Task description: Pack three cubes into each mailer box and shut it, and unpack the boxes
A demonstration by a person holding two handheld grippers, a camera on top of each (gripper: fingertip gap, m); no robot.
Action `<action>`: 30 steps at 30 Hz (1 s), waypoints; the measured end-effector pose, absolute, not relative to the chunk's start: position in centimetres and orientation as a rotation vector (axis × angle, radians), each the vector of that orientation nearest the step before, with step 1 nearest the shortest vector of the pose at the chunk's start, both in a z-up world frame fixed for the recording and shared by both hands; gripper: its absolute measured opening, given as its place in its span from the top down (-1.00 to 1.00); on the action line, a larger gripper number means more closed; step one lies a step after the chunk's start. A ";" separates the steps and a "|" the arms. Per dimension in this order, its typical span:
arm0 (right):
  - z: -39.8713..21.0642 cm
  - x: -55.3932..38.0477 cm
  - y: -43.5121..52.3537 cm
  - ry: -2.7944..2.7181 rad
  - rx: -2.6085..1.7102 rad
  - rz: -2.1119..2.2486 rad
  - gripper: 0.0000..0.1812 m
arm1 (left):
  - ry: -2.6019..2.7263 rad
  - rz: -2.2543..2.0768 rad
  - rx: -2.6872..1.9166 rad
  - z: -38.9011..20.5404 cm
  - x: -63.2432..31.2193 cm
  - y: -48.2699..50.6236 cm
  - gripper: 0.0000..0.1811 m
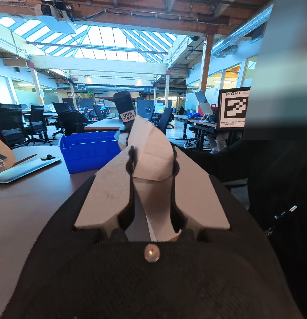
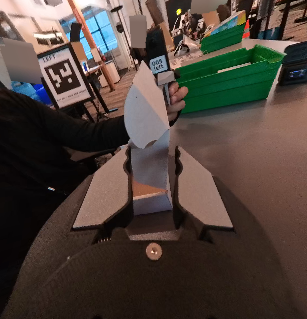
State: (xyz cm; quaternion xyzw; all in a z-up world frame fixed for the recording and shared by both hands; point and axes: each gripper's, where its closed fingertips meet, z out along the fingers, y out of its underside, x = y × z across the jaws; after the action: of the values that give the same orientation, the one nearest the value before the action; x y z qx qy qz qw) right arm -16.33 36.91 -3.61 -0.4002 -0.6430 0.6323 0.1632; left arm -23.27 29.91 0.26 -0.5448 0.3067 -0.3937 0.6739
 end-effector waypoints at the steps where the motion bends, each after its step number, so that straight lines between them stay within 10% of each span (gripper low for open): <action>1: -3.7 -16.4 36.5 -1.855 -1.123 1.796 0.45 | 0.699 -0.885 -1.221 0.3 -23.1 29.8 0.53; 30: -9.0 -13.9 34.6 -2.268 -1.027 1.220 0.37 | 0.988 -0.583 -1.217 -2.8 -19.5 27.8 0.49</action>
State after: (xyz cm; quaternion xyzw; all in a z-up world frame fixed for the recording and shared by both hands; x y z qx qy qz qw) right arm -13.92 34.65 -9.03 -0.3641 -0.8041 0.4326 0.1835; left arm -19.52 27.83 -2.78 -0.5401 0.4383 -0.2589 0.6701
